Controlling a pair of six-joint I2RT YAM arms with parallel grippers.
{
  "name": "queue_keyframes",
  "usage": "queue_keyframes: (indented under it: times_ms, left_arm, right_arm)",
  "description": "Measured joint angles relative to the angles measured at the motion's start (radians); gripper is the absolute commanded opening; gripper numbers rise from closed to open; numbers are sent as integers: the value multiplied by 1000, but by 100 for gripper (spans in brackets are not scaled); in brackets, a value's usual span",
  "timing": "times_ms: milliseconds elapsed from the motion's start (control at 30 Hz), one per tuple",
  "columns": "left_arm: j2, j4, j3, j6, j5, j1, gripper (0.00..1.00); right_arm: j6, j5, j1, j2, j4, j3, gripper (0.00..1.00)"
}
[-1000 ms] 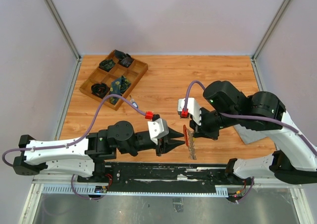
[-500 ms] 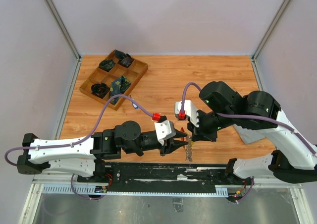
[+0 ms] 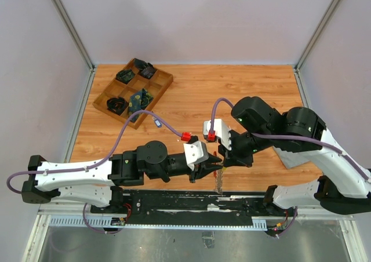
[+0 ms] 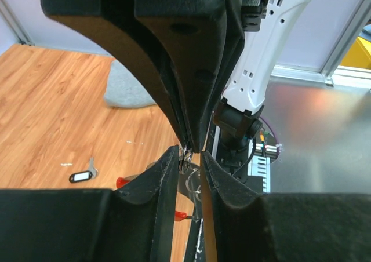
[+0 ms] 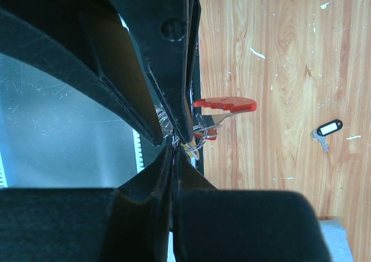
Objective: Put the keys on the keyring
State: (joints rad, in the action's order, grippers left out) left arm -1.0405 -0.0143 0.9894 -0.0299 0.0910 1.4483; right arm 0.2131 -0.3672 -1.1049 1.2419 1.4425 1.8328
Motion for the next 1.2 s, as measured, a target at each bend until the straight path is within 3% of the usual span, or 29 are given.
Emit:
queue_keyframes:
  times_ms: [133,333,600,733,933,1200]
  left_arm:
    - [-6,-4,6,0,-6,0,19]
    - [-10,-6,6,-2,-11,0,1]
    - [-11,-12,10,-4,-18,0,0]
    - [-5,-15,10,-3,-12,0,0]
    - [58,-32,-23,12,21,0,0]
    - [177,-143,-109,51,50,0,1]
  right_arm:
    - [0,-1,-4,0,-6,-10,1]
    - [-3,-3,-6,-8,-11,-18,1]
    - [-8,-4,-6,-36,-34,-32,1]
    - [-13,-2,-6,-58,-62,-50,11]
    - [-37,32,-9,-164,-196,-114,20]
    - [-60,52,-9,-354,-417,-264,17]
